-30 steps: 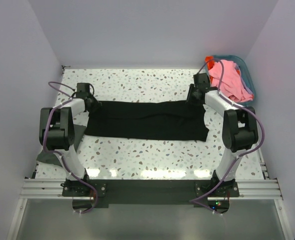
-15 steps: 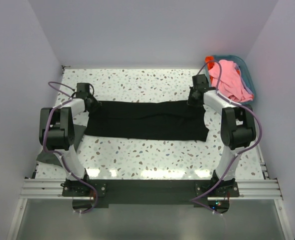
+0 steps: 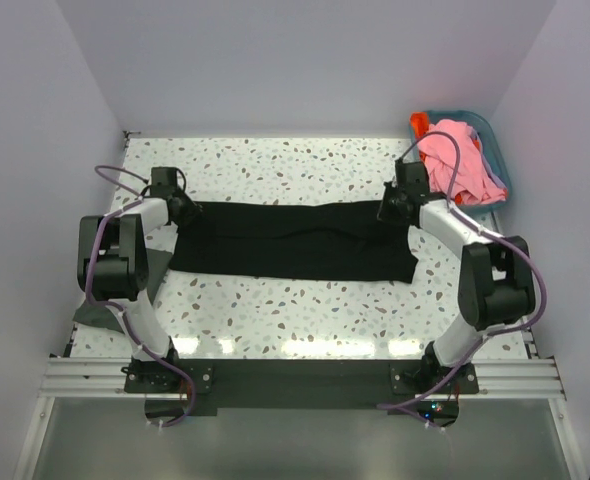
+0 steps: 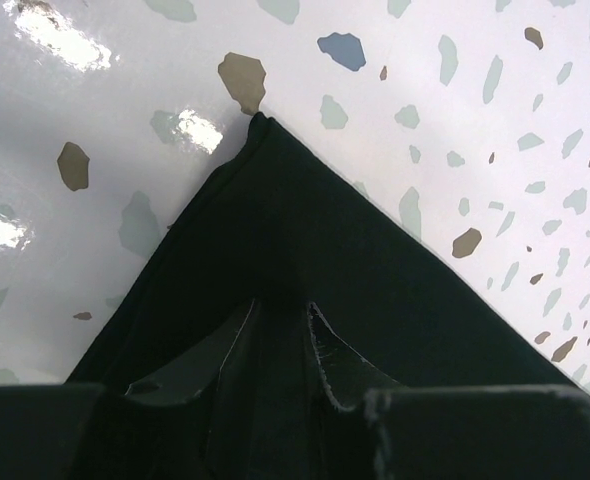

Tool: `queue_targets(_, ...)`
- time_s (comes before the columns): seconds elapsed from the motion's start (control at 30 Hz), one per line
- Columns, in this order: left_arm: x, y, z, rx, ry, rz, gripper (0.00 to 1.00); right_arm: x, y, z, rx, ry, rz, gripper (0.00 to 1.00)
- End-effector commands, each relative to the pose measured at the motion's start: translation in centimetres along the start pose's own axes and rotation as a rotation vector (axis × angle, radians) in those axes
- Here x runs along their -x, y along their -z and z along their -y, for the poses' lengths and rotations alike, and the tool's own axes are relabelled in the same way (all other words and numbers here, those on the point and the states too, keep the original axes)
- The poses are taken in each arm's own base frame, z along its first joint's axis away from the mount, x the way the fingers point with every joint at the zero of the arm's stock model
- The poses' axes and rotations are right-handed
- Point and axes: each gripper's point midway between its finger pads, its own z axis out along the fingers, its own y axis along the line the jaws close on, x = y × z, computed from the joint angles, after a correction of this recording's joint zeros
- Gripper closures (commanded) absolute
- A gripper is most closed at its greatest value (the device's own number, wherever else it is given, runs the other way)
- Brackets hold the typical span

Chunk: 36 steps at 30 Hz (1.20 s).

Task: Fold and stack the t-shirts
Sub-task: Fold the tshirt

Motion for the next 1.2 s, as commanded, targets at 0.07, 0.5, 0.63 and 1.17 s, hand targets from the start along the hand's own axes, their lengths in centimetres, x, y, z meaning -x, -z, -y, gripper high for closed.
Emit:
queue_targets(0.07, -0.1, 0.1, 0.2, -0.027, 0.033, -0.003, 0.74, -0.7, 2.7, -2.1, 0.15, -0.026, 0.045, 1.0)
queue_targets(0.5, -1.0, -0.4, -0.1, -0.032, 0.047, -0.027, 0.75, -8.3, 5.6, -1.0, 0.19, -0.028, -0.022, 1.0)
queue_targets(0.63, -1.0, -0.4, 0.0, -0.038, 0.047, -0.025, 0.75, -10.1, 5.3, 0.5, 0.143, -0.026, -0.043, 0.97)
queue_targets(1.17, -0.3, 0.7, 0.8, -0.073, 0.023, -0.008, 0.73, -2.9, 5.3, -2.5, 0.188, -0.014, 0.097, 0.5)
